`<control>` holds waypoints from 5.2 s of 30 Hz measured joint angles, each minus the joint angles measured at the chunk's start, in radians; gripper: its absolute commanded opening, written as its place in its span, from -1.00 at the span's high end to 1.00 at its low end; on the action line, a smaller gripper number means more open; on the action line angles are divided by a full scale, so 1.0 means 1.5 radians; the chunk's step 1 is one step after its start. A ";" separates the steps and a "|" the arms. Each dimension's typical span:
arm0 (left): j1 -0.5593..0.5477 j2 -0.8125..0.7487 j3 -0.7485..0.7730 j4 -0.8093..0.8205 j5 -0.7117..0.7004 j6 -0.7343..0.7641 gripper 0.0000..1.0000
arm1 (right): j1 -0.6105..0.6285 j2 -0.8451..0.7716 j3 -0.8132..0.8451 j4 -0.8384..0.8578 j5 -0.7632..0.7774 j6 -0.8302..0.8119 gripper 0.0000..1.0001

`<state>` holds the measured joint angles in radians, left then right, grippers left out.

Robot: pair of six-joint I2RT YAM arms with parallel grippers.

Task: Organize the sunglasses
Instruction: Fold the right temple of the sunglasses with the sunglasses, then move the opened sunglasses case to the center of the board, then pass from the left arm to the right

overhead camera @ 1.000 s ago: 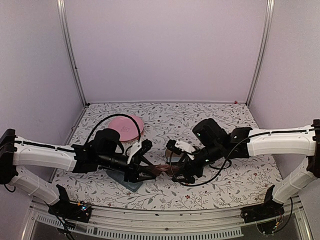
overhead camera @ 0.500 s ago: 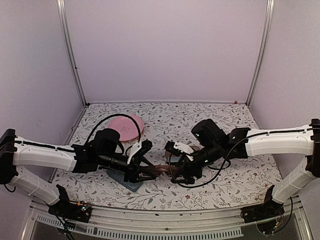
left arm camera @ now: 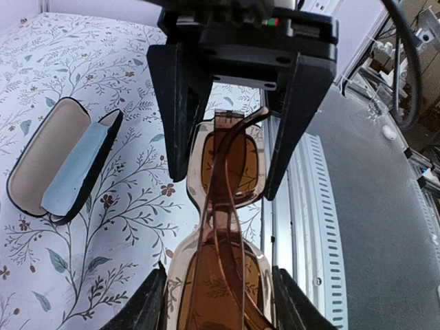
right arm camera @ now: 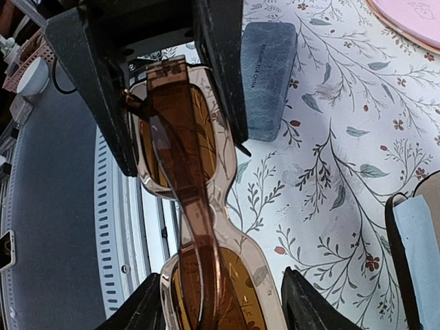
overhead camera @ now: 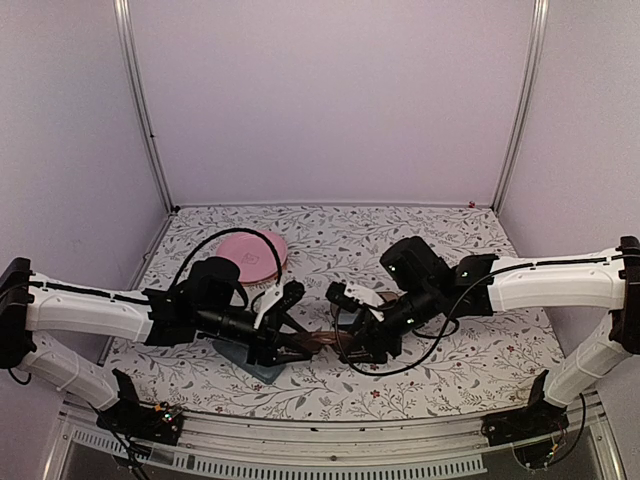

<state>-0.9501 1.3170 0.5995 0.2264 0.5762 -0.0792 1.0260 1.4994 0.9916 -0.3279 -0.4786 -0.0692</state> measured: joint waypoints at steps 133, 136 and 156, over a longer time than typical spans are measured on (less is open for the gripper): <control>0.064 0.005 -0.073 0.051 -0.078 -0.024 1.00 | -0.128 0.078 -0.121 0.130 0.153 0.120 0.11; 0.064 0.006 -0.073 0.051 -0.075 -0.020 1.00 | -0.131 0.040 -0.121 0.127 0.140 0.120 -0.02; 0.065 0.068 -0.005 0.036 0.000 -0.003 1.00 | -0.113 -0.071 -0.118 0.091 -0.013 0.035 -0.44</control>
<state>-0.8528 1.4197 0.5926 0.2806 0.5766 -0.0830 0.8562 1.3930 0.8146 -0.1917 -0.4980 -0.0170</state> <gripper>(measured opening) 0.453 0.706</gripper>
